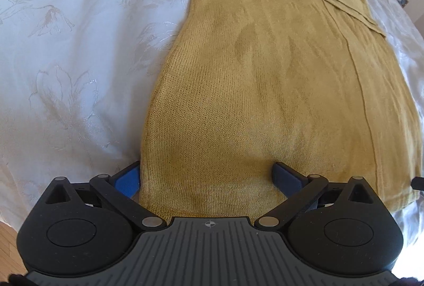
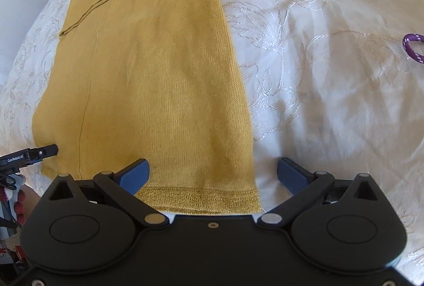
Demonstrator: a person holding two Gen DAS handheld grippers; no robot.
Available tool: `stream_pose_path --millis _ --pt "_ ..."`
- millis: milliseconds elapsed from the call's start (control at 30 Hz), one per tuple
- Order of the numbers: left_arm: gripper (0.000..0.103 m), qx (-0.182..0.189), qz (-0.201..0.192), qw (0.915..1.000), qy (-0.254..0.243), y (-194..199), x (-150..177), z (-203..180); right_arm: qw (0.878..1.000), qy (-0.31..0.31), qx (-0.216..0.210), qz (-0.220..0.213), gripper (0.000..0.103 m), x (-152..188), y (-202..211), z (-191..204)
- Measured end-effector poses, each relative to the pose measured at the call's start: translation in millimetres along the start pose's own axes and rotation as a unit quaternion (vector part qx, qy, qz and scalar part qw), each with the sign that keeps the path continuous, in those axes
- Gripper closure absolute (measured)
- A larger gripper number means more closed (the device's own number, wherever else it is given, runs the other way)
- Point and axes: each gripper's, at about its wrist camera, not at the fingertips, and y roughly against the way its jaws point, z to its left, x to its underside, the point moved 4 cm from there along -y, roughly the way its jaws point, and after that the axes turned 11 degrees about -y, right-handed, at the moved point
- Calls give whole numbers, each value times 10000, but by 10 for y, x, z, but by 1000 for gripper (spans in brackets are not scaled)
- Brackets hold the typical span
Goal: Fold small clothes
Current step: 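Grasp the sweater hem with both grippers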
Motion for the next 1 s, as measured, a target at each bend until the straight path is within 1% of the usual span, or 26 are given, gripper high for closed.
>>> stream_pose_path --millis 67,133,267,333,367,400,533,667,767,800,833,900,933,967,1000 --pt "0 -145 -37 9999 -45 -18 0 -41 10000 30 36 -36 0 6 -18 17" --pt "0 -177 -47 9998 -43 -18 4 -35 9998 111 95 -123 0 35 -45 56" --pt "1 32 -16 10000 -31 7 -3 55 9982 500 302 -104 0 72 -86 140" --pt "1 135 -23 9999 -62 44 4 77 9981 508 335 -65 0 56 -96 155" --pt "3 151 -40 9998 -93 68 14 90 9984 462 315 -58 0 45 -96 153" --pt "8 148 -64 9998 -119 89 21 100 9987 411 284 -58 0 35 -93 144" --pt "18 129 -215 9995 -198 209 66 147 9996 246 104 -82 0 12 -61 80" --pt "32 24 -383 9987 -334 305 50 150 9998 96 -84 -120 0 1 -25 25" --pt "39 -11 -510 9983 -288 337 -4 145 9997 -29 -210 -138 0 -3 -2 -3" --pt "43 2 -506 9984 -271 331 -9 149 9996 -53 -248 -135 0 -10 11 -23" --pt "45 10 -486 9984 -274 312 -19 147 9995 -72 -278 -142 0 -8 20 -30" --pt "53 -54 -466 9983 -355 309 -3 154 9993 -99 -327 -158 5 -4 40 -54" --pt "54 -74 -460 9982 -381 308 5 146 9992 -101 -336 -169 6 0 73 -97" --pt "56 -73 -460 9982 -389 304 11 134 9991 -115 -356 -181 12 -1 96 -126" --pt "57 -66 -460 9982 -384 305 12 130 9990 -132 -387 -193 20 -7 171 -228"
